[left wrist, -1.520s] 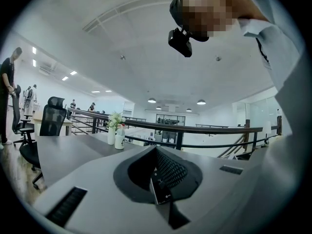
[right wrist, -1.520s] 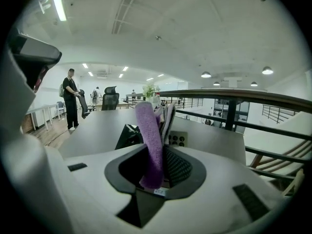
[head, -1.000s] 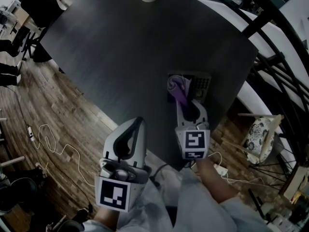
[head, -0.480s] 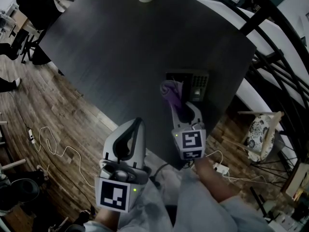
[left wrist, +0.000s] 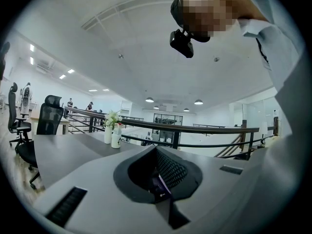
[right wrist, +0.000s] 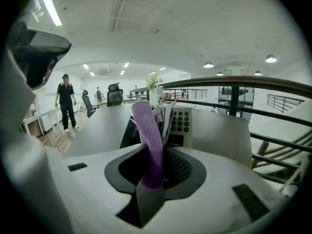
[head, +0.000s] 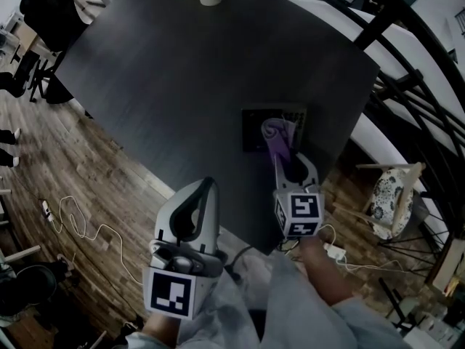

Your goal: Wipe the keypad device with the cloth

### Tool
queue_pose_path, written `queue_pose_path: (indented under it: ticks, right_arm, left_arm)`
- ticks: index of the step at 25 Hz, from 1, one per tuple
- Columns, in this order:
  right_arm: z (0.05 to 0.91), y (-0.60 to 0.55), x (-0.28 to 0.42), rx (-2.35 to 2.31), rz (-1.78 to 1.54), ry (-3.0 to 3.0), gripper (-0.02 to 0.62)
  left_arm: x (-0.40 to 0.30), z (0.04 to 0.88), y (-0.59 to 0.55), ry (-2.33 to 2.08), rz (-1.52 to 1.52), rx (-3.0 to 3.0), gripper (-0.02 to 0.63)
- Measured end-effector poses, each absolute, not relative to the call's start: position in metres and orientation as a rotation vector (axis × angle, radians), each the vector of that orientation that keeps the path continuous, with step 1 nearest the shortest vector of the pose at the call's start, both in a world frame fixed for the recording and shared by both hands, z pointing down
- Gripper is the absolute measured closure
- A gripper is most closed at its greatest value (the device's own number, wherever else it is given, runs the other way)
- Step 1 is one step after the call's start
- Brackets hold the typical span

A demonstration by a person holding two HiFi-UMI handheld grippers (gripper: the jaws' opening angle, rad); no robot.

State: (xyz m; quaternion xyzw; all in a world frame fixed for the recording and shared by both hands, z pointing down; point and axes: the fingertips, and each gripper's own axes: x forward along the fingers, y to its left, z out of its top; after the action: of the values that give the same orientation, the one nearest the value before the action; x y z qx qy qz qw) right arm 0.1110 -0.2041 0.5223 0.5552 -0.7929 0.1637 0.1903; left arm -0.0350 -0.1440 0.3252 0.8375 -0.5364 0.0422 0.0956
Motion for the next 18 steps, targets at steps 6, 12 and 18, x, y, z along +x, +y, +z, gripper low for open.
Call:
queue_pose_path:
  ticks: [6,12,18]
  right_arm:
    - [0.526,-0.202,0.145,1.659,0.500,-2.161,0.497]
    - [0.529,-0.200,0.169,1.712,0.521,-2.097,0.497]
    - [0.496,-0.205,0.186,1.683,0.295,-2.058,0.497]
  left_arm:
    - [-0.027,0.323,-0.144,-1.569,0.123,2.500,0.594]
    - [-0.024,0.321,-0.144,-1.558,0.118,2.510,0.594]
    - [-0.021,0.317,-0.144,-1.556,0.099,2.521,0.592]
